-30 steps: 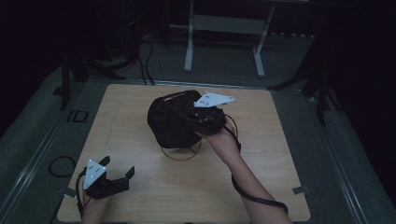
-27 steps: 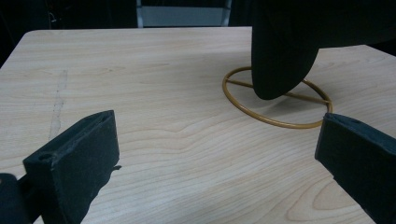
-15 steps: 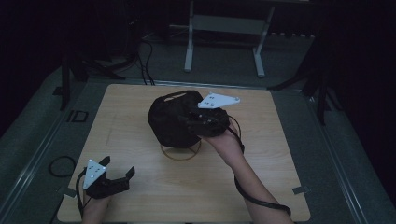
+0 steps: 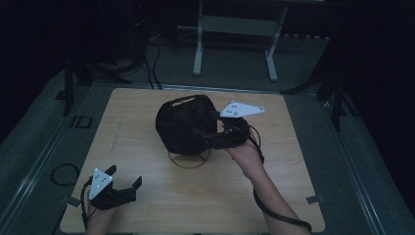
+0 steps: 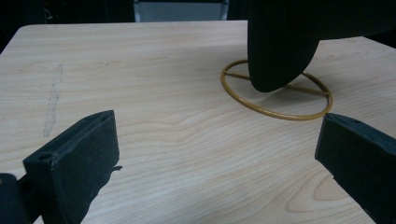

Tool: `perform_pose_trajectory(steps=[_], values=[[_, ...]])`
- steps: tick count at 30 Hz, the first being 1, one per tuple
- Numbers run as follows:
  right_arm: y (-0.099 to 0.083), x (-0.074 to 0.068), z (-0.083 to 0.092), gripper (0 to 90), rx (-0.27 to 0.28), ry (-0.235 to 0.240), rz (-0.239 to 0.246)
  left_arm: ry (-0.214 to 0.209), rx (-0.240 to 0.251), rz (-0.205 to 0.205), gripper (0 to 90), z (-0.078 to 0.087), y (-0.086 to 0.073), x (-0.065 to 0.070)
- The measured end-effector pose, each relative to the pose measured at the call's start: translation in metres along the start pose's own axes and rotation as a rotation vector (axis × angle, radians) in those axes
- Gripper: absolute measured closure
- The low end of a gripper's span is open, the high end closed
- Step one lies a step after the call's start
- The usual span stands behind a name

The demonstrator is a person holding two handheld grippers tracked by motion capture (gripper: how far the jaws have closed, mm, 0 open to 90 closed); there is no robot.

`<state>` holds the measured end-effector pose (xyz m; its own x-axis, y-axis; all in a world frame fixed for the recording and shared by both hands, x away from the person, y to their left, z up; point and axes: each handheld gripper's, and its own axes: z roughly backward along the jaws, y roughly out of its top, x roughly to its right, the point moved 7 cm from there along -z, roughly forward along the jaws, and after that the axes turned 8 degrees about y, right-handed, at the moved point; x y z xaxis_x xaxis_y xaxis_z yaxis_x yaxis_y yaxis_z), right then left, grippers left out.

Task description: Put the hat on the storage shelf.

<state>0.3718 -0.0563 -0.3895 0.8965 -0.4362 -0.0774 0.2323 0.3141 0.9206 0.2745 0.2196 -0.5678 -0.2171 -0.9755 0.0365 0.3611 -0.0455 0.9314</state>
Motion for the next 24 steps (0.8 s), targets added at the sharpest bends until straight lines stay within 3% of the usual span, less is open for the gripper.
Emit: perform_pose_trajectory(steps=[12, 24], values=[[-0.025, 0.003, 0.008, 12.7, -0.018, -0.017, 0.039, -0.025, -0.020, -0.025, 0.4, -0.002, -0.006, 0.006], [-0.052, 0.001, 0.014, 12.5, -0.035, -0.022, 0.070, -0.027, -0.008, -0.020, 0.4, -0.001, -0.006, 0.006]])
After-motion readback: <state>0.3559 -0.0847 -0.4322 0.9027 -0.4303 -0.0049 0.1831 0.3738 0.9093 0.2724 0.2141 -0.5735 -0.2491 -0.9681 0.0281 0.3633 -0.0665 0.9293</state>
